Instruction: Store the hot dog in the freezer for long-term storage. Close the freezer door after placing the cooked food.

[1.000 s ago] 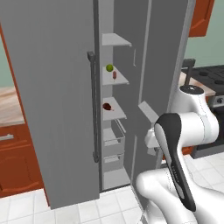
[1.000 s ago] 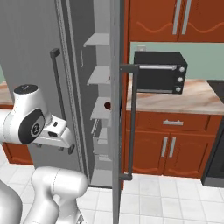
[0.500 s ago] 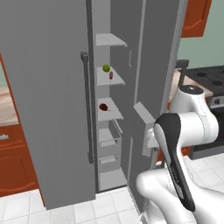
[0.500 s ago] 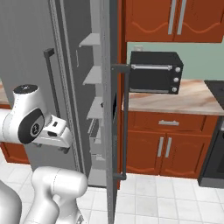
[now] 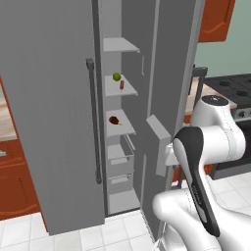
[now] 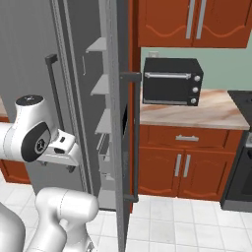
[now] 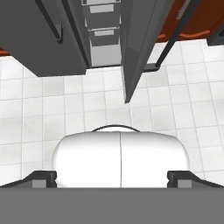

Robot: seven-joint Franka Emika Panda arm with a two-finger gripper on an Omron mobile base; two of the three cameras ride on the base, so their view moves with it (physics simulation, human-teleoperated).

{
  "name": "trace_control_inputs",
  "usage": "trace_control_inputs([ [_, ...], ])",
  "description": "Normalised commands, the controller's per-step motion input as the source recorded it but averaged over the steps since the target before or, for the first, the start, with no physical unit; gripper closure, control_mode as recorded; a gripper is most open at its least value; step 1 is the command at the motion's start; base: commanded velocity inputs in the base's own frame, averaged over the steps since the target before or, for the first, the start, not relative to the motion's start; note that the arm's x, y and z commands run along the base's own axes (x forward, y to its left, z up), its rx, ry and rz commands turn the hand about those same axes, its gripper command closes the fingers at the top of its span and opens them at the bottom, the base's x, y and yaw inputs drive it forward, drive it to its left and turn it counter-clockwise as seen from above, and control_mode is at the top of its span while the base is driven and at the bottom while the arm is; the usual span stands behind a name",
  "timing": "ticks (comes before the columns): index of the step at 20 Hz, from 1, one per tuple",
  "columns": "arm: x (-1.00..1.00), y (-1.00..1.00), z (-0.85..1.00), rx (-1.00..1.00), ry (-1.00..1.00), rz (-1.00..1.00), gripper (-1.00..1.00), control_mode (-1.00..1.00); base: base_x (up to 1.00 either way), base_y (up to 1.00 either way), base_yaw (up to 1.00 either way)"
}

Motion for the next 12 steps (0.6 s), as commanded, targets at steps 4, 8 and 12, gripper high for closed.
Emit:
trace_control_inputs([
  [4,0.00,0.00,0.00,0.00,0.00,0.00,-1.00,1.00,0.00,0.22,0.00],
  [8,0.00,0.00,0.00,0.00,0.00,0.00,-1.00,1.00,0.00,0.22,0.00],
  [12,0.00,0.00,0.00,0.00,0.00,0.00,-1.00,1.00,0.00,0.06,0.00],
])
